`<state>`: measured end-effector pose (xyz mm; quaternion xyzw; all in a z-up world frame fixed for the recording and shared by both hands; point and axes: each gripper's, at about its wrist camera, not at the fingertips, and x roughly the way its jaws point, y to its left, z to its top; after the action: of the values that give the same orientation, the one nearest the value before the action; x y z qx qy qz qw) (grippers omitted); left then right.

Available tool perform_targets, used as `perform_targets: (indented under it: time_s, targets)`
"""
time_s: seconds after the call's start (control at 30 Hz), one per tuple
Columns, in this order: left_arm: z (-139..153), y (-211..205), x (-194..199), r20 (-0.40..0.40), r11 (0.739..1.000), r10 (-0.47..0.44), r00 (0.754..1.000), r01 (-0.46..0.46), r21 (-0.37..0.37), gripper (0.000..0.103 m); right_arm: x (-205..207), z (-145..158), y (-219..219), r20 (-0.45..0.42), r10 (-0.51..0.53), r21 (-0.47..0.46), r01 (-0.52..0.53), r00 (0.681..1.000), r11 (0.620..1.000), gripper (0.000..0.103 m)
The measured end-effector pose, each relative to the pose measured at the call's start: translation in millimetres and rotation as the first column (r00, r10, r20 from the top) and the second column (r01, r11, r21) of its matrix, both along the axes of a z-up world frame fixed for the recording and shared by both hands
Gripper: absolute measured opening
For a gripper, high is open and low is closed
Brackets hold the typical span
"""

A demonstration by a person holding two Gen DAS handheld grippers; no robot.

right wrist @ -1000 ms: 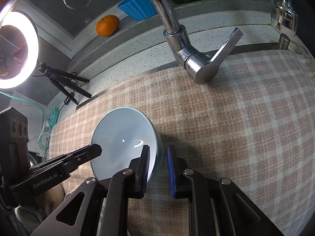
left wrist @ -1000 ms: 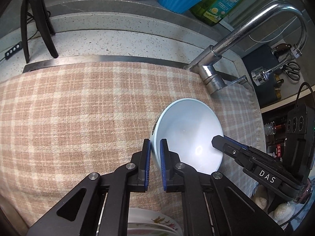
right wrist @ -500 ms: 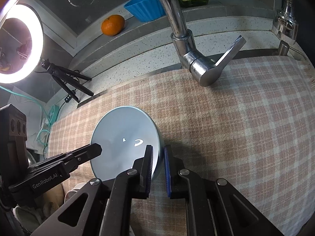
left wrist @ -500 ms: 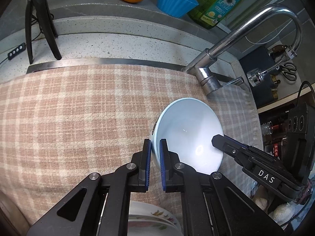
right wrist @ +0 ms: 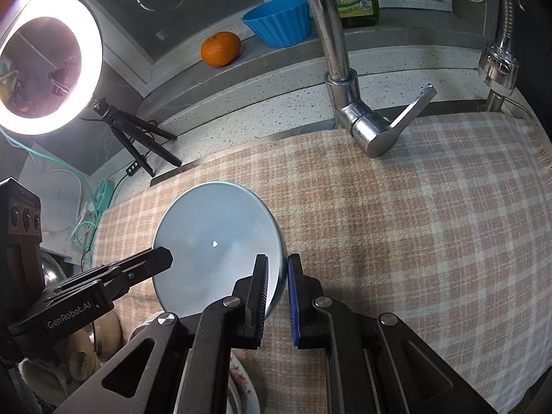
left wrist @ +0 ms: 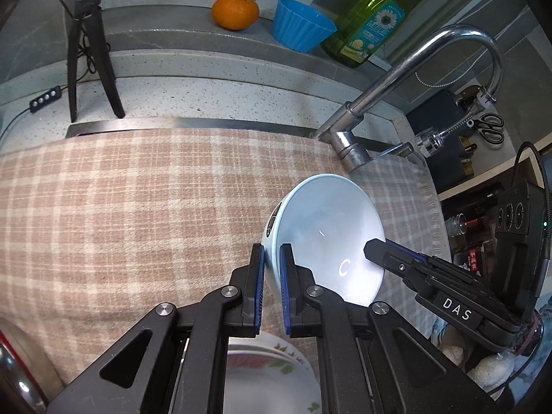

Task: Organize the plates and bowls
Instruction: 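Lift the white bowl with both grippers and carry it toward the nested steel bowls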

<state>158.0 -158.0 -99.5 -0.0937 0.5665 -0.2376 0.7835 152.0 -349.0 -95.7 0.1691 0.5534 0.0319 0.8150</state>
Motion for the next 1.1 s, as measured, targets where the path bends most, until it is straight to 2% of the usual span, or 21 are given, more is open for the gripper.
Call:
perform_targets:
  time_s: [0.47,0.8,1.1]
  targets:
    - [21,50,-25,0.031,0.999,0.046,0.998,-0.045,-0.019,0.007,-14,31,53,0.043,0.061,-0.015,-0.06,0.997,0.998,0.01]
    - [27,104,-41,0.034,0.992,0.123,0.992,-0.121,-0.038,0.007,-20,40,104,0.057,0.132,-0.013,-0.131,0.99,0.991,0.01]
    - [30,154,-58,0.038,0.982,0.187,0.982,-0.186,-0.039,0.007,-24,37,153,0.053,0.195,-0.003,-0.195,0.979,0.981,0.01]
